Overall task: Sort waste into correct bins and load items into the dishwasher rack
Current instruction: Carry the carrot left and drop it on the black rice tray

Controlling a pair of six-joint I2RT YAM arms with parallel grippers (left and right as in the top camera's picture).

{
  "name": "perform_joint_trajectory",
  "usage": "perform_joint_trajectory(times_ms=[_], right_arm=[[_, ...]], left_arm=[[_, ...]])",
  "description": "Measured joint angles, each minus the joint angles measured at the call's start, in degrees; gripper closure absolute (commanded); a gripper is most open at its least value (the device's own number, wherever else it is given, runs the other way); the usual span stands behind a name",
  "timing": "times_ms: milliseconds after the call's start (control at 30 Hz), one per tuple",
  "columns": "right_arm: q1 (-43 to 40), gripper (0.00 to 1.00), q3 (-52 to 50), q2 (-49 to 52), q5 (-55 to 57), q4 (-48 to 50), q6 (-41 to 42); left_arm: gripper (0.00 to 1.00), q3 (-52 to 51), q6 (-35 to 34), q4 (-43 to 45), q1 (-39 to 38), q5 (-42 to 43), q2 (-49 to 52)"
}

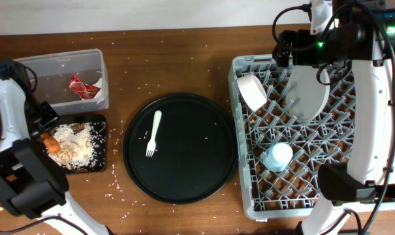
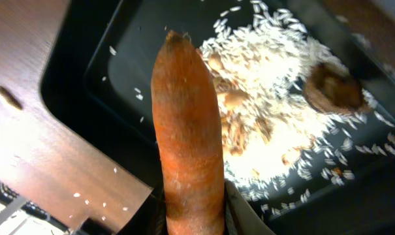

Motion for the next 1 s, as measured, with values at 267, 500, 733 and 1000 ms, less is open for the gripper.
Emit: perform_joint_trajectory(times_ms=[267, 500, 733, 1000], right_arm=[[0.0, 0.01, 0.0, 0.1, 0.0, 0.0, 0.0], [0.0, 0.01, 0.0, 0.1, 0.0, 0.0, 0.0], [0.0, 0.01, 0.0, 0.1, -0.3, 0.0, 0.0], [13.2, 0.08, 0.0, 2.2, -4.8, 3.1, 0.1]], left_arm=[[0.51, -16.3, -1.4, 16.2, 0.1, -0.1, 0.1], [0.16, -16.6, -1.6, 13.6, 0.1, -0.1, 0.1], [0.16, -3.0, 1.9, 7.1, -2.0, 2.6, -6.6], [0.13, -2.5, 7.7, 10.8, -17.1, 6.4, -9.6]])
